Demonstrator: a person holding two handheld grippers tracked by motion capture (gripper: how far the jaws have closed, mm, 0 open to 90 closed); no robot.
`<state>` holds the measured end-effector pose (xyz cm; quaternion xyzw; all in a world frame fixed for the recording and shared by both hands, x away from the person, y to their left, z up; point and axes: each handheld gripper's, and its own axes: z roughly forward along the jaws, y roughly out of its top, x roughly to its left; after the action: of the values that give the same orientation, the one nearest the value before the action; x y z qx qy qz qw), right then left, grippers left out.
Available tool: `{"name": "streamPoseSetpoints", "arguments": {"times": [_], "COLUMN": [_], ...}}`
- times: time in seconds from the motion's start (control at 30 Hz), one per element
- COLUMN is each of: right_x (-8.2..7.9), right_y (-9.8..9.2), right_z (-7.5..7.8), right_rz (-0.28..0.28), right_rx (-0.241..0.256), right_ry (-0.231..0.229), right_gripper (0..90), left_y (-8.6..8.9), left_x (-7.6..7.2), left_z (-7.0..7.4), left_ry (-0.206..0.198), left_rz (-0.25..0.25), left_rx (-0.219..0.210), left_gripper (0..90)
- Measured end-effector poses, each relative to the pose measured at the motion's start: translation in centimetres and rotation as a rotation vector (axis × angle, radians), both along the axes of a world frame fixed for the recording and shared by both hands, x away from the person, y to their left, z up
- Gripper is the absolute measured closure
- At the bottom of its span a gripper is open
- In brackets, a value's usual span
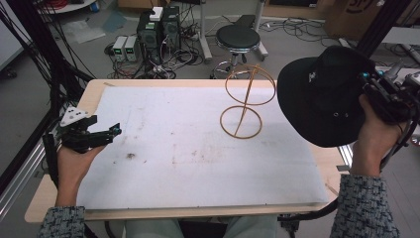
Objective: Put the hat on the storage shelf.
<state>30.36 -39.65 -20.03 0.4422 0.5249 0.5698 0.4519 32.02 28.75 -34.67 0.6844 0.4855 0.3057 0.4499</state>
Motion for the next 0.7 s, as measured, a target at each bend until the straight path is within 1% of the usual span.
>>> {"name": "streamPoseSetpoints", "arguments": {"times": [0.13, 0.17, 0.27, 0.3, 0.33, 0.4, 0.5, 0.7], "right_x": [0.7, 0.7, 1.4, 1.6, 2.2, 2.5, 3.4, 5.4], "right_y": [0.6, 0.6, 1.3, 1.7, 2.5, 2.8, 4.0, 6.6], "right_z": [0.2, 0.2, 0.3, 0.4, 0.5, 0.5, 0.6, 0.2], "right_rz": [0.047, 0.047, 0.089, 0.103, 0.125, 0.133, 0.166, 0.217], "right_rx": [0.076, 0.076, 0.121, 0.128, 0.138, 0.136, 0.15, 0.147], "right_ry": [-0.034, -0.034, -0.052, -0.053, -0.053, -0.055, -0.05, -0.032], "right_gripper": [82.6, 82.6, 82.5, 82.6, 82.5, 82.5, 82.5, 82.4], "left_y": [0.0, 0.0, 0.0, 0.0, 0.0, 0.1, 0.1, 0.2], "left_x": [0.0, 0.0, 0.1, 0.1, 0.0, 0.1, 0.1, 0.1], "left_z": [-0.1, -0.1, -0.1, -0.1, -0.1, 0.0, -0.1, -0.1], "left_ry": [0.003, 0.005, 0.005, 0.005, 0.004, 0.004, 0.004, 0.005], "left_rz": [-0.002, -0.001, -0.003, -0.003, -0.003, -0.003, 0.0, 0.0], "left_rx": [0.001, 0.003, 0.002, 0.0, 0.002, 0.001, -0.002, -0.003], "left_gripper": [16.0, 16.0, 16.0, 16.0, 16.0, 16.0, 16.0, 16.0]}}
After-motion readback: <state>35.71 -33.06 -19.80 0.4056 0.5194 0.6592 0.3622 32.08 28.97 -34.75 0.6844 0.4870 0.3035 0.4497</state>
